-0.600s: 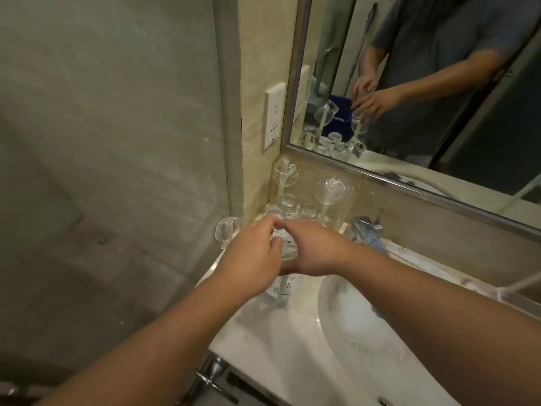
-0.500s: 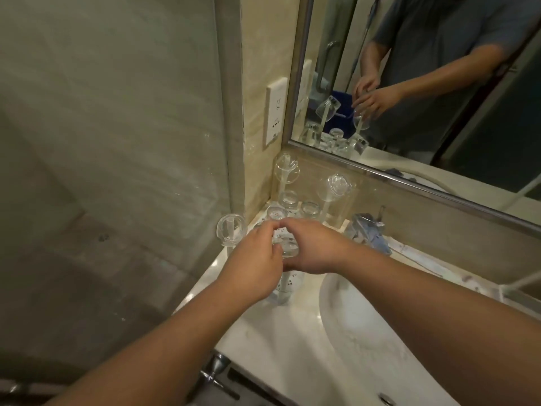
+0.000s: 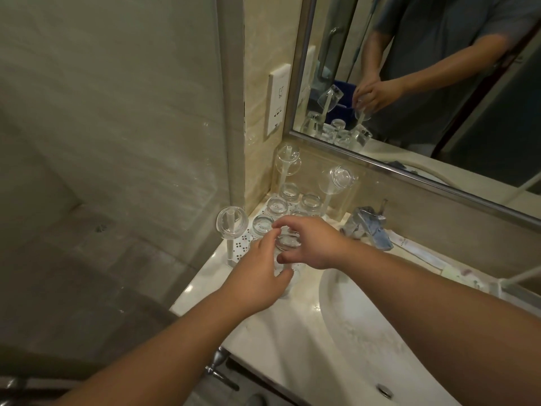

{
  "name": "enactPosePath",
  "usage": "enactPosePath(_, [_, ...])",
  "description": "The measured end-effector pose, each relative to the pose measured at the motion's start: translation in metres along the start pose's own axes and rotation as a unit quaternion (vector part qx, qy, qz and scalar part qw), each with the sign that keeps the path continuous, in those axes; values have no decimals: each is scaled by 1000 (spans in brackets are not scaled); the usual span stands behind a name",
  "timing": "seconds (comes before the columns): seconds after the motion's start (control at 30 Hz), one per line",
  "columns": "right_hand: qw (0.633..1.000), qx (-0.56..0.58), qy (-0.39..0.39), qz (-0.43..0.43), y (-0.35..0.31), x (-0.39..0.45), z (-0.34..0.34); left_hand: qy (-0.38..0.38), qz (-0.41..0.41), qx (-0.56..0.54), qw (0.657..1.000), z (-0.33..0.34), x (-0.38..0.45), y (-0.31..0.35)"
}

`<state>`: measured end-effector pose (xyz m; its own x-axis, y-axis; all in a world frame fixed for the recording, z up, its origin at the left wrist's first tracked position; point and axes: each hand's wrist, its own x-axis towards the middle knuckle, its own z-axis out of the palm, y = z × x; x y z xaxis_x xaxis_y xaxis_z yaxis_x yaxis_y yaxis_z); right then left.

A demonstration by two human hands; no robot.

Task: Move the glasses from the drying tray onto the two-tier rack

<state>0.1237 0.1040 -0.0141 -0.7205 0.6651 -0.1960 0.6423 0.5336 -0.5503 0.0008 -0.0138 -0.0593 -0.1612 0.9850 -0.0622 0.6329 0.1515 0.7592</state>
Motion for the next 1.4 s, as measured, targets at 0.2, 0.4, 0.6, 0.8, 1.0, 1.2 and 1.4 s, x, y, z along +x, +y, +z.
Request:
enactPosePath(0.2, [1000, -6, 26, -9, -2, -6, -2, 1, -11, -59, 998, 3, -1, -7])
enactPosePath(0.4, [999, -48, 24, -1, -9, -10, -20, 13, -9, -94, 995, -1, 0, -5])
enactPosePath(0.6, [995, -61, 77, -27, -20, -22, -54, 24, -14, -181, 983, -15, 5, 7])
enactPosePath(0.8, [985, -36, 158, -59, -35, -39, -89, 99, -161, -491, 850, -26, 5, 51])
enactPosePath(1.0, [965, 1, 243, -98, -47, -60, -96, -3, -262, -713, 650, -29, -4, 93])
enactPosePath(1.2, [942, 12, 304, -141, -53, -75, -85, -79, -215, -762, 606, -41, 1, 115])
enactPosePath(1.4, [931, 20, 330, -155, -51, -81, -77, -80, -170, -775, 604, -45, -2, 121])
